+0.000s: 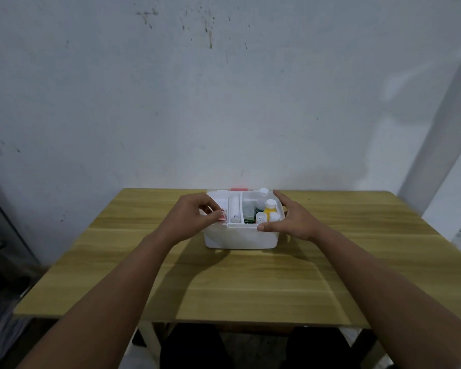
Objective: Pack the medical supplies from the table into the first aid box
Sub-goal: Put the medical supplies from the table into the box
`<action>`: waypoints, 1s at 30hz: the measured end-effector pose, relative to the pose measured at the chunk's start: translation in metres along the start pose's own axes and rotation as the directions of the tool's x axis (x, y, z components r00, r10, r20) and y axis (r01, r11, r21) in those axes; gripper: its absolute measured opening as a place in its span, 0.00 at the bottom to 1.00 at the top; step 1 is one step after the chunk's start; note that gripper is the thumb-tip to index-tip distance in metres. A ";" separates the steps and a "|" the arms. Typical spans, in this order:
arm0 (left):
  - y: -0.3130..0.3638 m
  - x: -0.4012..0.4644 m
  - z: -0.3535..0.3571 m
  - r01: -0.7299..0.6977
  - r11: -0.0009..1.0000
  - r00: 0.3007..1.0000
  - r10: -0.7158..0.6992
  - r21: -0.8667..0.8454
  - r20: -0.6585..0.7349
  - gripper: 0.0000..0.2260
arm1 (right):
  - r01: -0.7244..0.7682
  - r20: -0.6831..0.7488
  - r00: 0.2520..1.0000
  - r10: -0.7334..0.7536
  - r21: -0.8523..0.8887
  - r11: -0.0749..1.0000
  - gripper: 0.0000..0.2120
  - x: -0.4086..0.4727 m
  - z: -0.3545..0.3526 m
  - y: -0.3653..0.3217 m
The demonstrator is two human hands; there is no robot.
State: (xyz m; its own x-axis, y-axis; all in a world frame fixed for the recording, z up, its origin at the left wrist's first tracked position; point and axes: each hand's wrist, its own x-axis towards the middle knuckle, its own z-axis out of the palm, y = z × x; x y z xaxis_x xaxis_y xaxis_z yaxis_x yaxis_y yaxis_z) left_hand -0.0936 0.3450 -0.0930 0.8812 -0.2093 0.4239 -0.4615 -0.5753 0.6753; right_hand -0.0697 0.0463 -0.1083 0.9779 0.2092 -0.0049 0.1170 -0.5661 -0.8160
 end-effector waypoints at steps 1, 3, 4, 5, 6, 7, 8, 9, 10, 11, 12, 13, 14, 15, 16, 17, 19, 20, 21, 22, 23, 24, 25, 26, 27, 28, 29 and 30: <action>0.001 0.001 -0.003 0.008 1.000 1.000 -0.008 -0.002 -0.014 0.03 | 0.000 0.000 1.000 0.000 -0.002 1.000 0.68 0.000 0.000 0.000; 0.003 0.003 -0.010 0.024 0.999 0.999 -0.022 0.029 -0.048 0.02 | 0.001 0.001 1.000 -0.001 -0.007 1.000 0.66 0.000 0.000 0.000; 0.002 0.005 -0.012 0.023 0.997 0.998 -0.019 0.069 -0.065 0.02 | 0.003 0.000 1.000 -0.003 -0.008 1.000 0.66 0.000 0.000 0.000; -0.001 0.006 -0.014 0.016 0.993 0.998 -0.008 0.120 -0.067 0.02 | 0.007 -0.002 1.000 -0.007 -0.009 1.000 0.67 0.001 0.000 0.000; -0.003 0.006 -0.015 0.001 0.984 0.999 0.008 0.179 -0.049 0.02 | 0.008 -0.004 1.000 -0.008 -0.008 1.000 0.68 0.001 0.000 0.000; -0.005 0.005 -0.014 -0.020 0.970 1.000 0.025 0.243 -0.018 0.02 | 0.009 -0.004 1.000 -0.009 -0.004 1.000 0.68 0.001 0.000 0.001; -0.007 0.005 -0.013 -0.043 0.955 0.999 0.041 0.294 0.012 0.03 | 0.007 -0.003 1.000 -0.007 -0.001 1.000 0.69 0.001 0.000 0.001; -0.010 0.004 -0.012 -0.057 0.947 0.998 0.052 0.316 0.027 0.03 | 0.009 -0.003 1.000 -0.009 -0.001 1.000 0.68 0.001 0.000 0.001; -0.011 0.004 -0.012 -0.061 0.946 0.998 0.054 0.320 0.029 0.04 | 0.010 -0.004 1.000 -0.010 -0.004 1.000 0.68 0.001 0.000 0.001; -0.012 0.004 -0.012 -0.057 0.946 0.998 0.050 0.319 0.029 0.04 | 0.009 -0.007 1.000 -0.009 -0.005 1.000 0.67 0.001 0.000 0.002; -0.012 0.005 -0.013 -0.047 0.945 0.999 0.037 0.323 0.036 0.05 | 0.005 -0.008 1.000 -0.005 -0.007 1.000 0.66 0.001 0.000 0.002; -0.011 0.005 -0.014 -0.040 0.943 0.998 0.023 0.332 0.055 0.06 | 0.007 -0.010 1.000 -0.007 -0.009 1.000 0.66 0.001 0.000 0.002; -0.010 0.007 -0.015 -0.049 0.935 0.996 0.022 0.352 0.081 0.08 | 0.010 -0.010 1.000 -0.010 -0.013 1.000 0.66 0.001 0.000 0.002; -0.009 0.008 -0.016 -0.072 0.924 0.994 0.038 0.375 0.098 0.10 | 0.010 -0.011 1.000 -0.010 -0.013 1.000 0.67 0.000 0.000 0.001; -0.009 0.008 -0.015 -0.090 0.919 0.994 0.056 0.384 0.098 0.12 | 0.008 -0.016 1.000 -0.008 -0.009 1.000 0.68 -0.001 -0.001 0.000; -0.009 0.009 -0.014 -0.085 0.925 0.996 0.065 0.372 0.066 0.13 | 0.005 -0.025 1.000 -0.004 0.005 1.000 0.67 0.000 -0.002 0.001; -0.014 0.013 -0.009 0.002 0.957 0.997 0.022 0.289 -0.080 0.12 | -0.004 -0.056 0.998 0.007 0.047 0.999 0.66 0.003 -0.003 0.001; -0.016 0.015 -0.007 0.077 0.972 0.986 -0.040 0.223 -0.164 0.10 | -0.010 -0.073 0.997 0.016 0.072 0.997 0.63 0.005 -0.004 0.001; -0.020 0.018 -0.005 0.161 0.977 0.966 -0.126 0.142 -0.228 0.09 | -0.027 -0.090 0.995 0.037 0.111 0.993 0.60 0.007 -0.004 -0.001; -0.023 0.021 -0.003 0.247 0.967 0.939 -0.225 0.059 -0.259 0.08 | -0.049 -0.102 0.993 0.065 0.153 0.987 0.53 0.010 -0.004 -0.002; -0.026 0.025 -0.001 0.333 0.943 0.910 -0.328 -0.023 -0.254 0.10 | -0.070 -0.116 0.989 0.094 0.195 0.978 0.42 0.014 -0.004 -0.004; -0.031 0.030 0.001 0.415 0.902 0.876 -0.431 -0.119 -0.215 0.13 | -0.099 -0.119 0.985 0.128 0.226 0.969 0.30 0.017 -0.004 -0.006; -0.037 0.036 0.004 0.497 0.840 0.831 -0.533 -0.218 -0.157 0.18 | -0.123 -0.119 0.980 0.158 0.257 0.959 0.23 0.023 -0.005 -0.007; -0.043 0.043 0.006 0.575 0.758 0.777 -0.624 -0.307 -0.085 0.23 | -0.151 -0.119 0.975 0.190 0.277 0.949 0.21 0.031 -0.005 -0.005; -0.048 0.050 0.008 0.644 0.672 0.721 -0.693 -0.365 -0.003 0.27 | -0.192 -0.118 0.965 0.234 0.288 0.938 0.23 0.040 -0.005 -0.002; -0.051 0.056 0.009 0.695 0.611 0.680 -0.730 -0.380 0.071 0.30 | -0.234 -0.114 0.954 0.278 0.294 0.927 0.26 0.049 -0.004 0.002; -0.055 0.063 0.011 0.730 0.573 0.654 -0.745 -0.372 0.135 0.34 | -0.271 -0.111 0.942 0.316 0.305 0.913 0.28 0.060 -0.004 0.005; -0.057 0.070 0.014 0.751 0.560 0.640 -0.748 -0.350 0.178 0.38 | -0.308 -0.102 0.929 0.356 0.324 0.895 0.29 0.069 -0.003 0.007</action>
State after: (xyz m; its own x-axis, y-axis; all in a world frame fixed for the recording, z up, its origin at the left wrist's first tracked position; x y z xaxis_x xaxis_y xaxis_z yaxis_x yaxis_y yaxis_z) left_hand -0.0043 0.3520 -0.1098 0.9272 0.1553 -0.3410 0.3677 -0.2024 0.9077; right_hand -0.0011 0.0539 -0.1129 0.9676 -0.0883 -0.2364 -0.2522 -0.3124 -0.9158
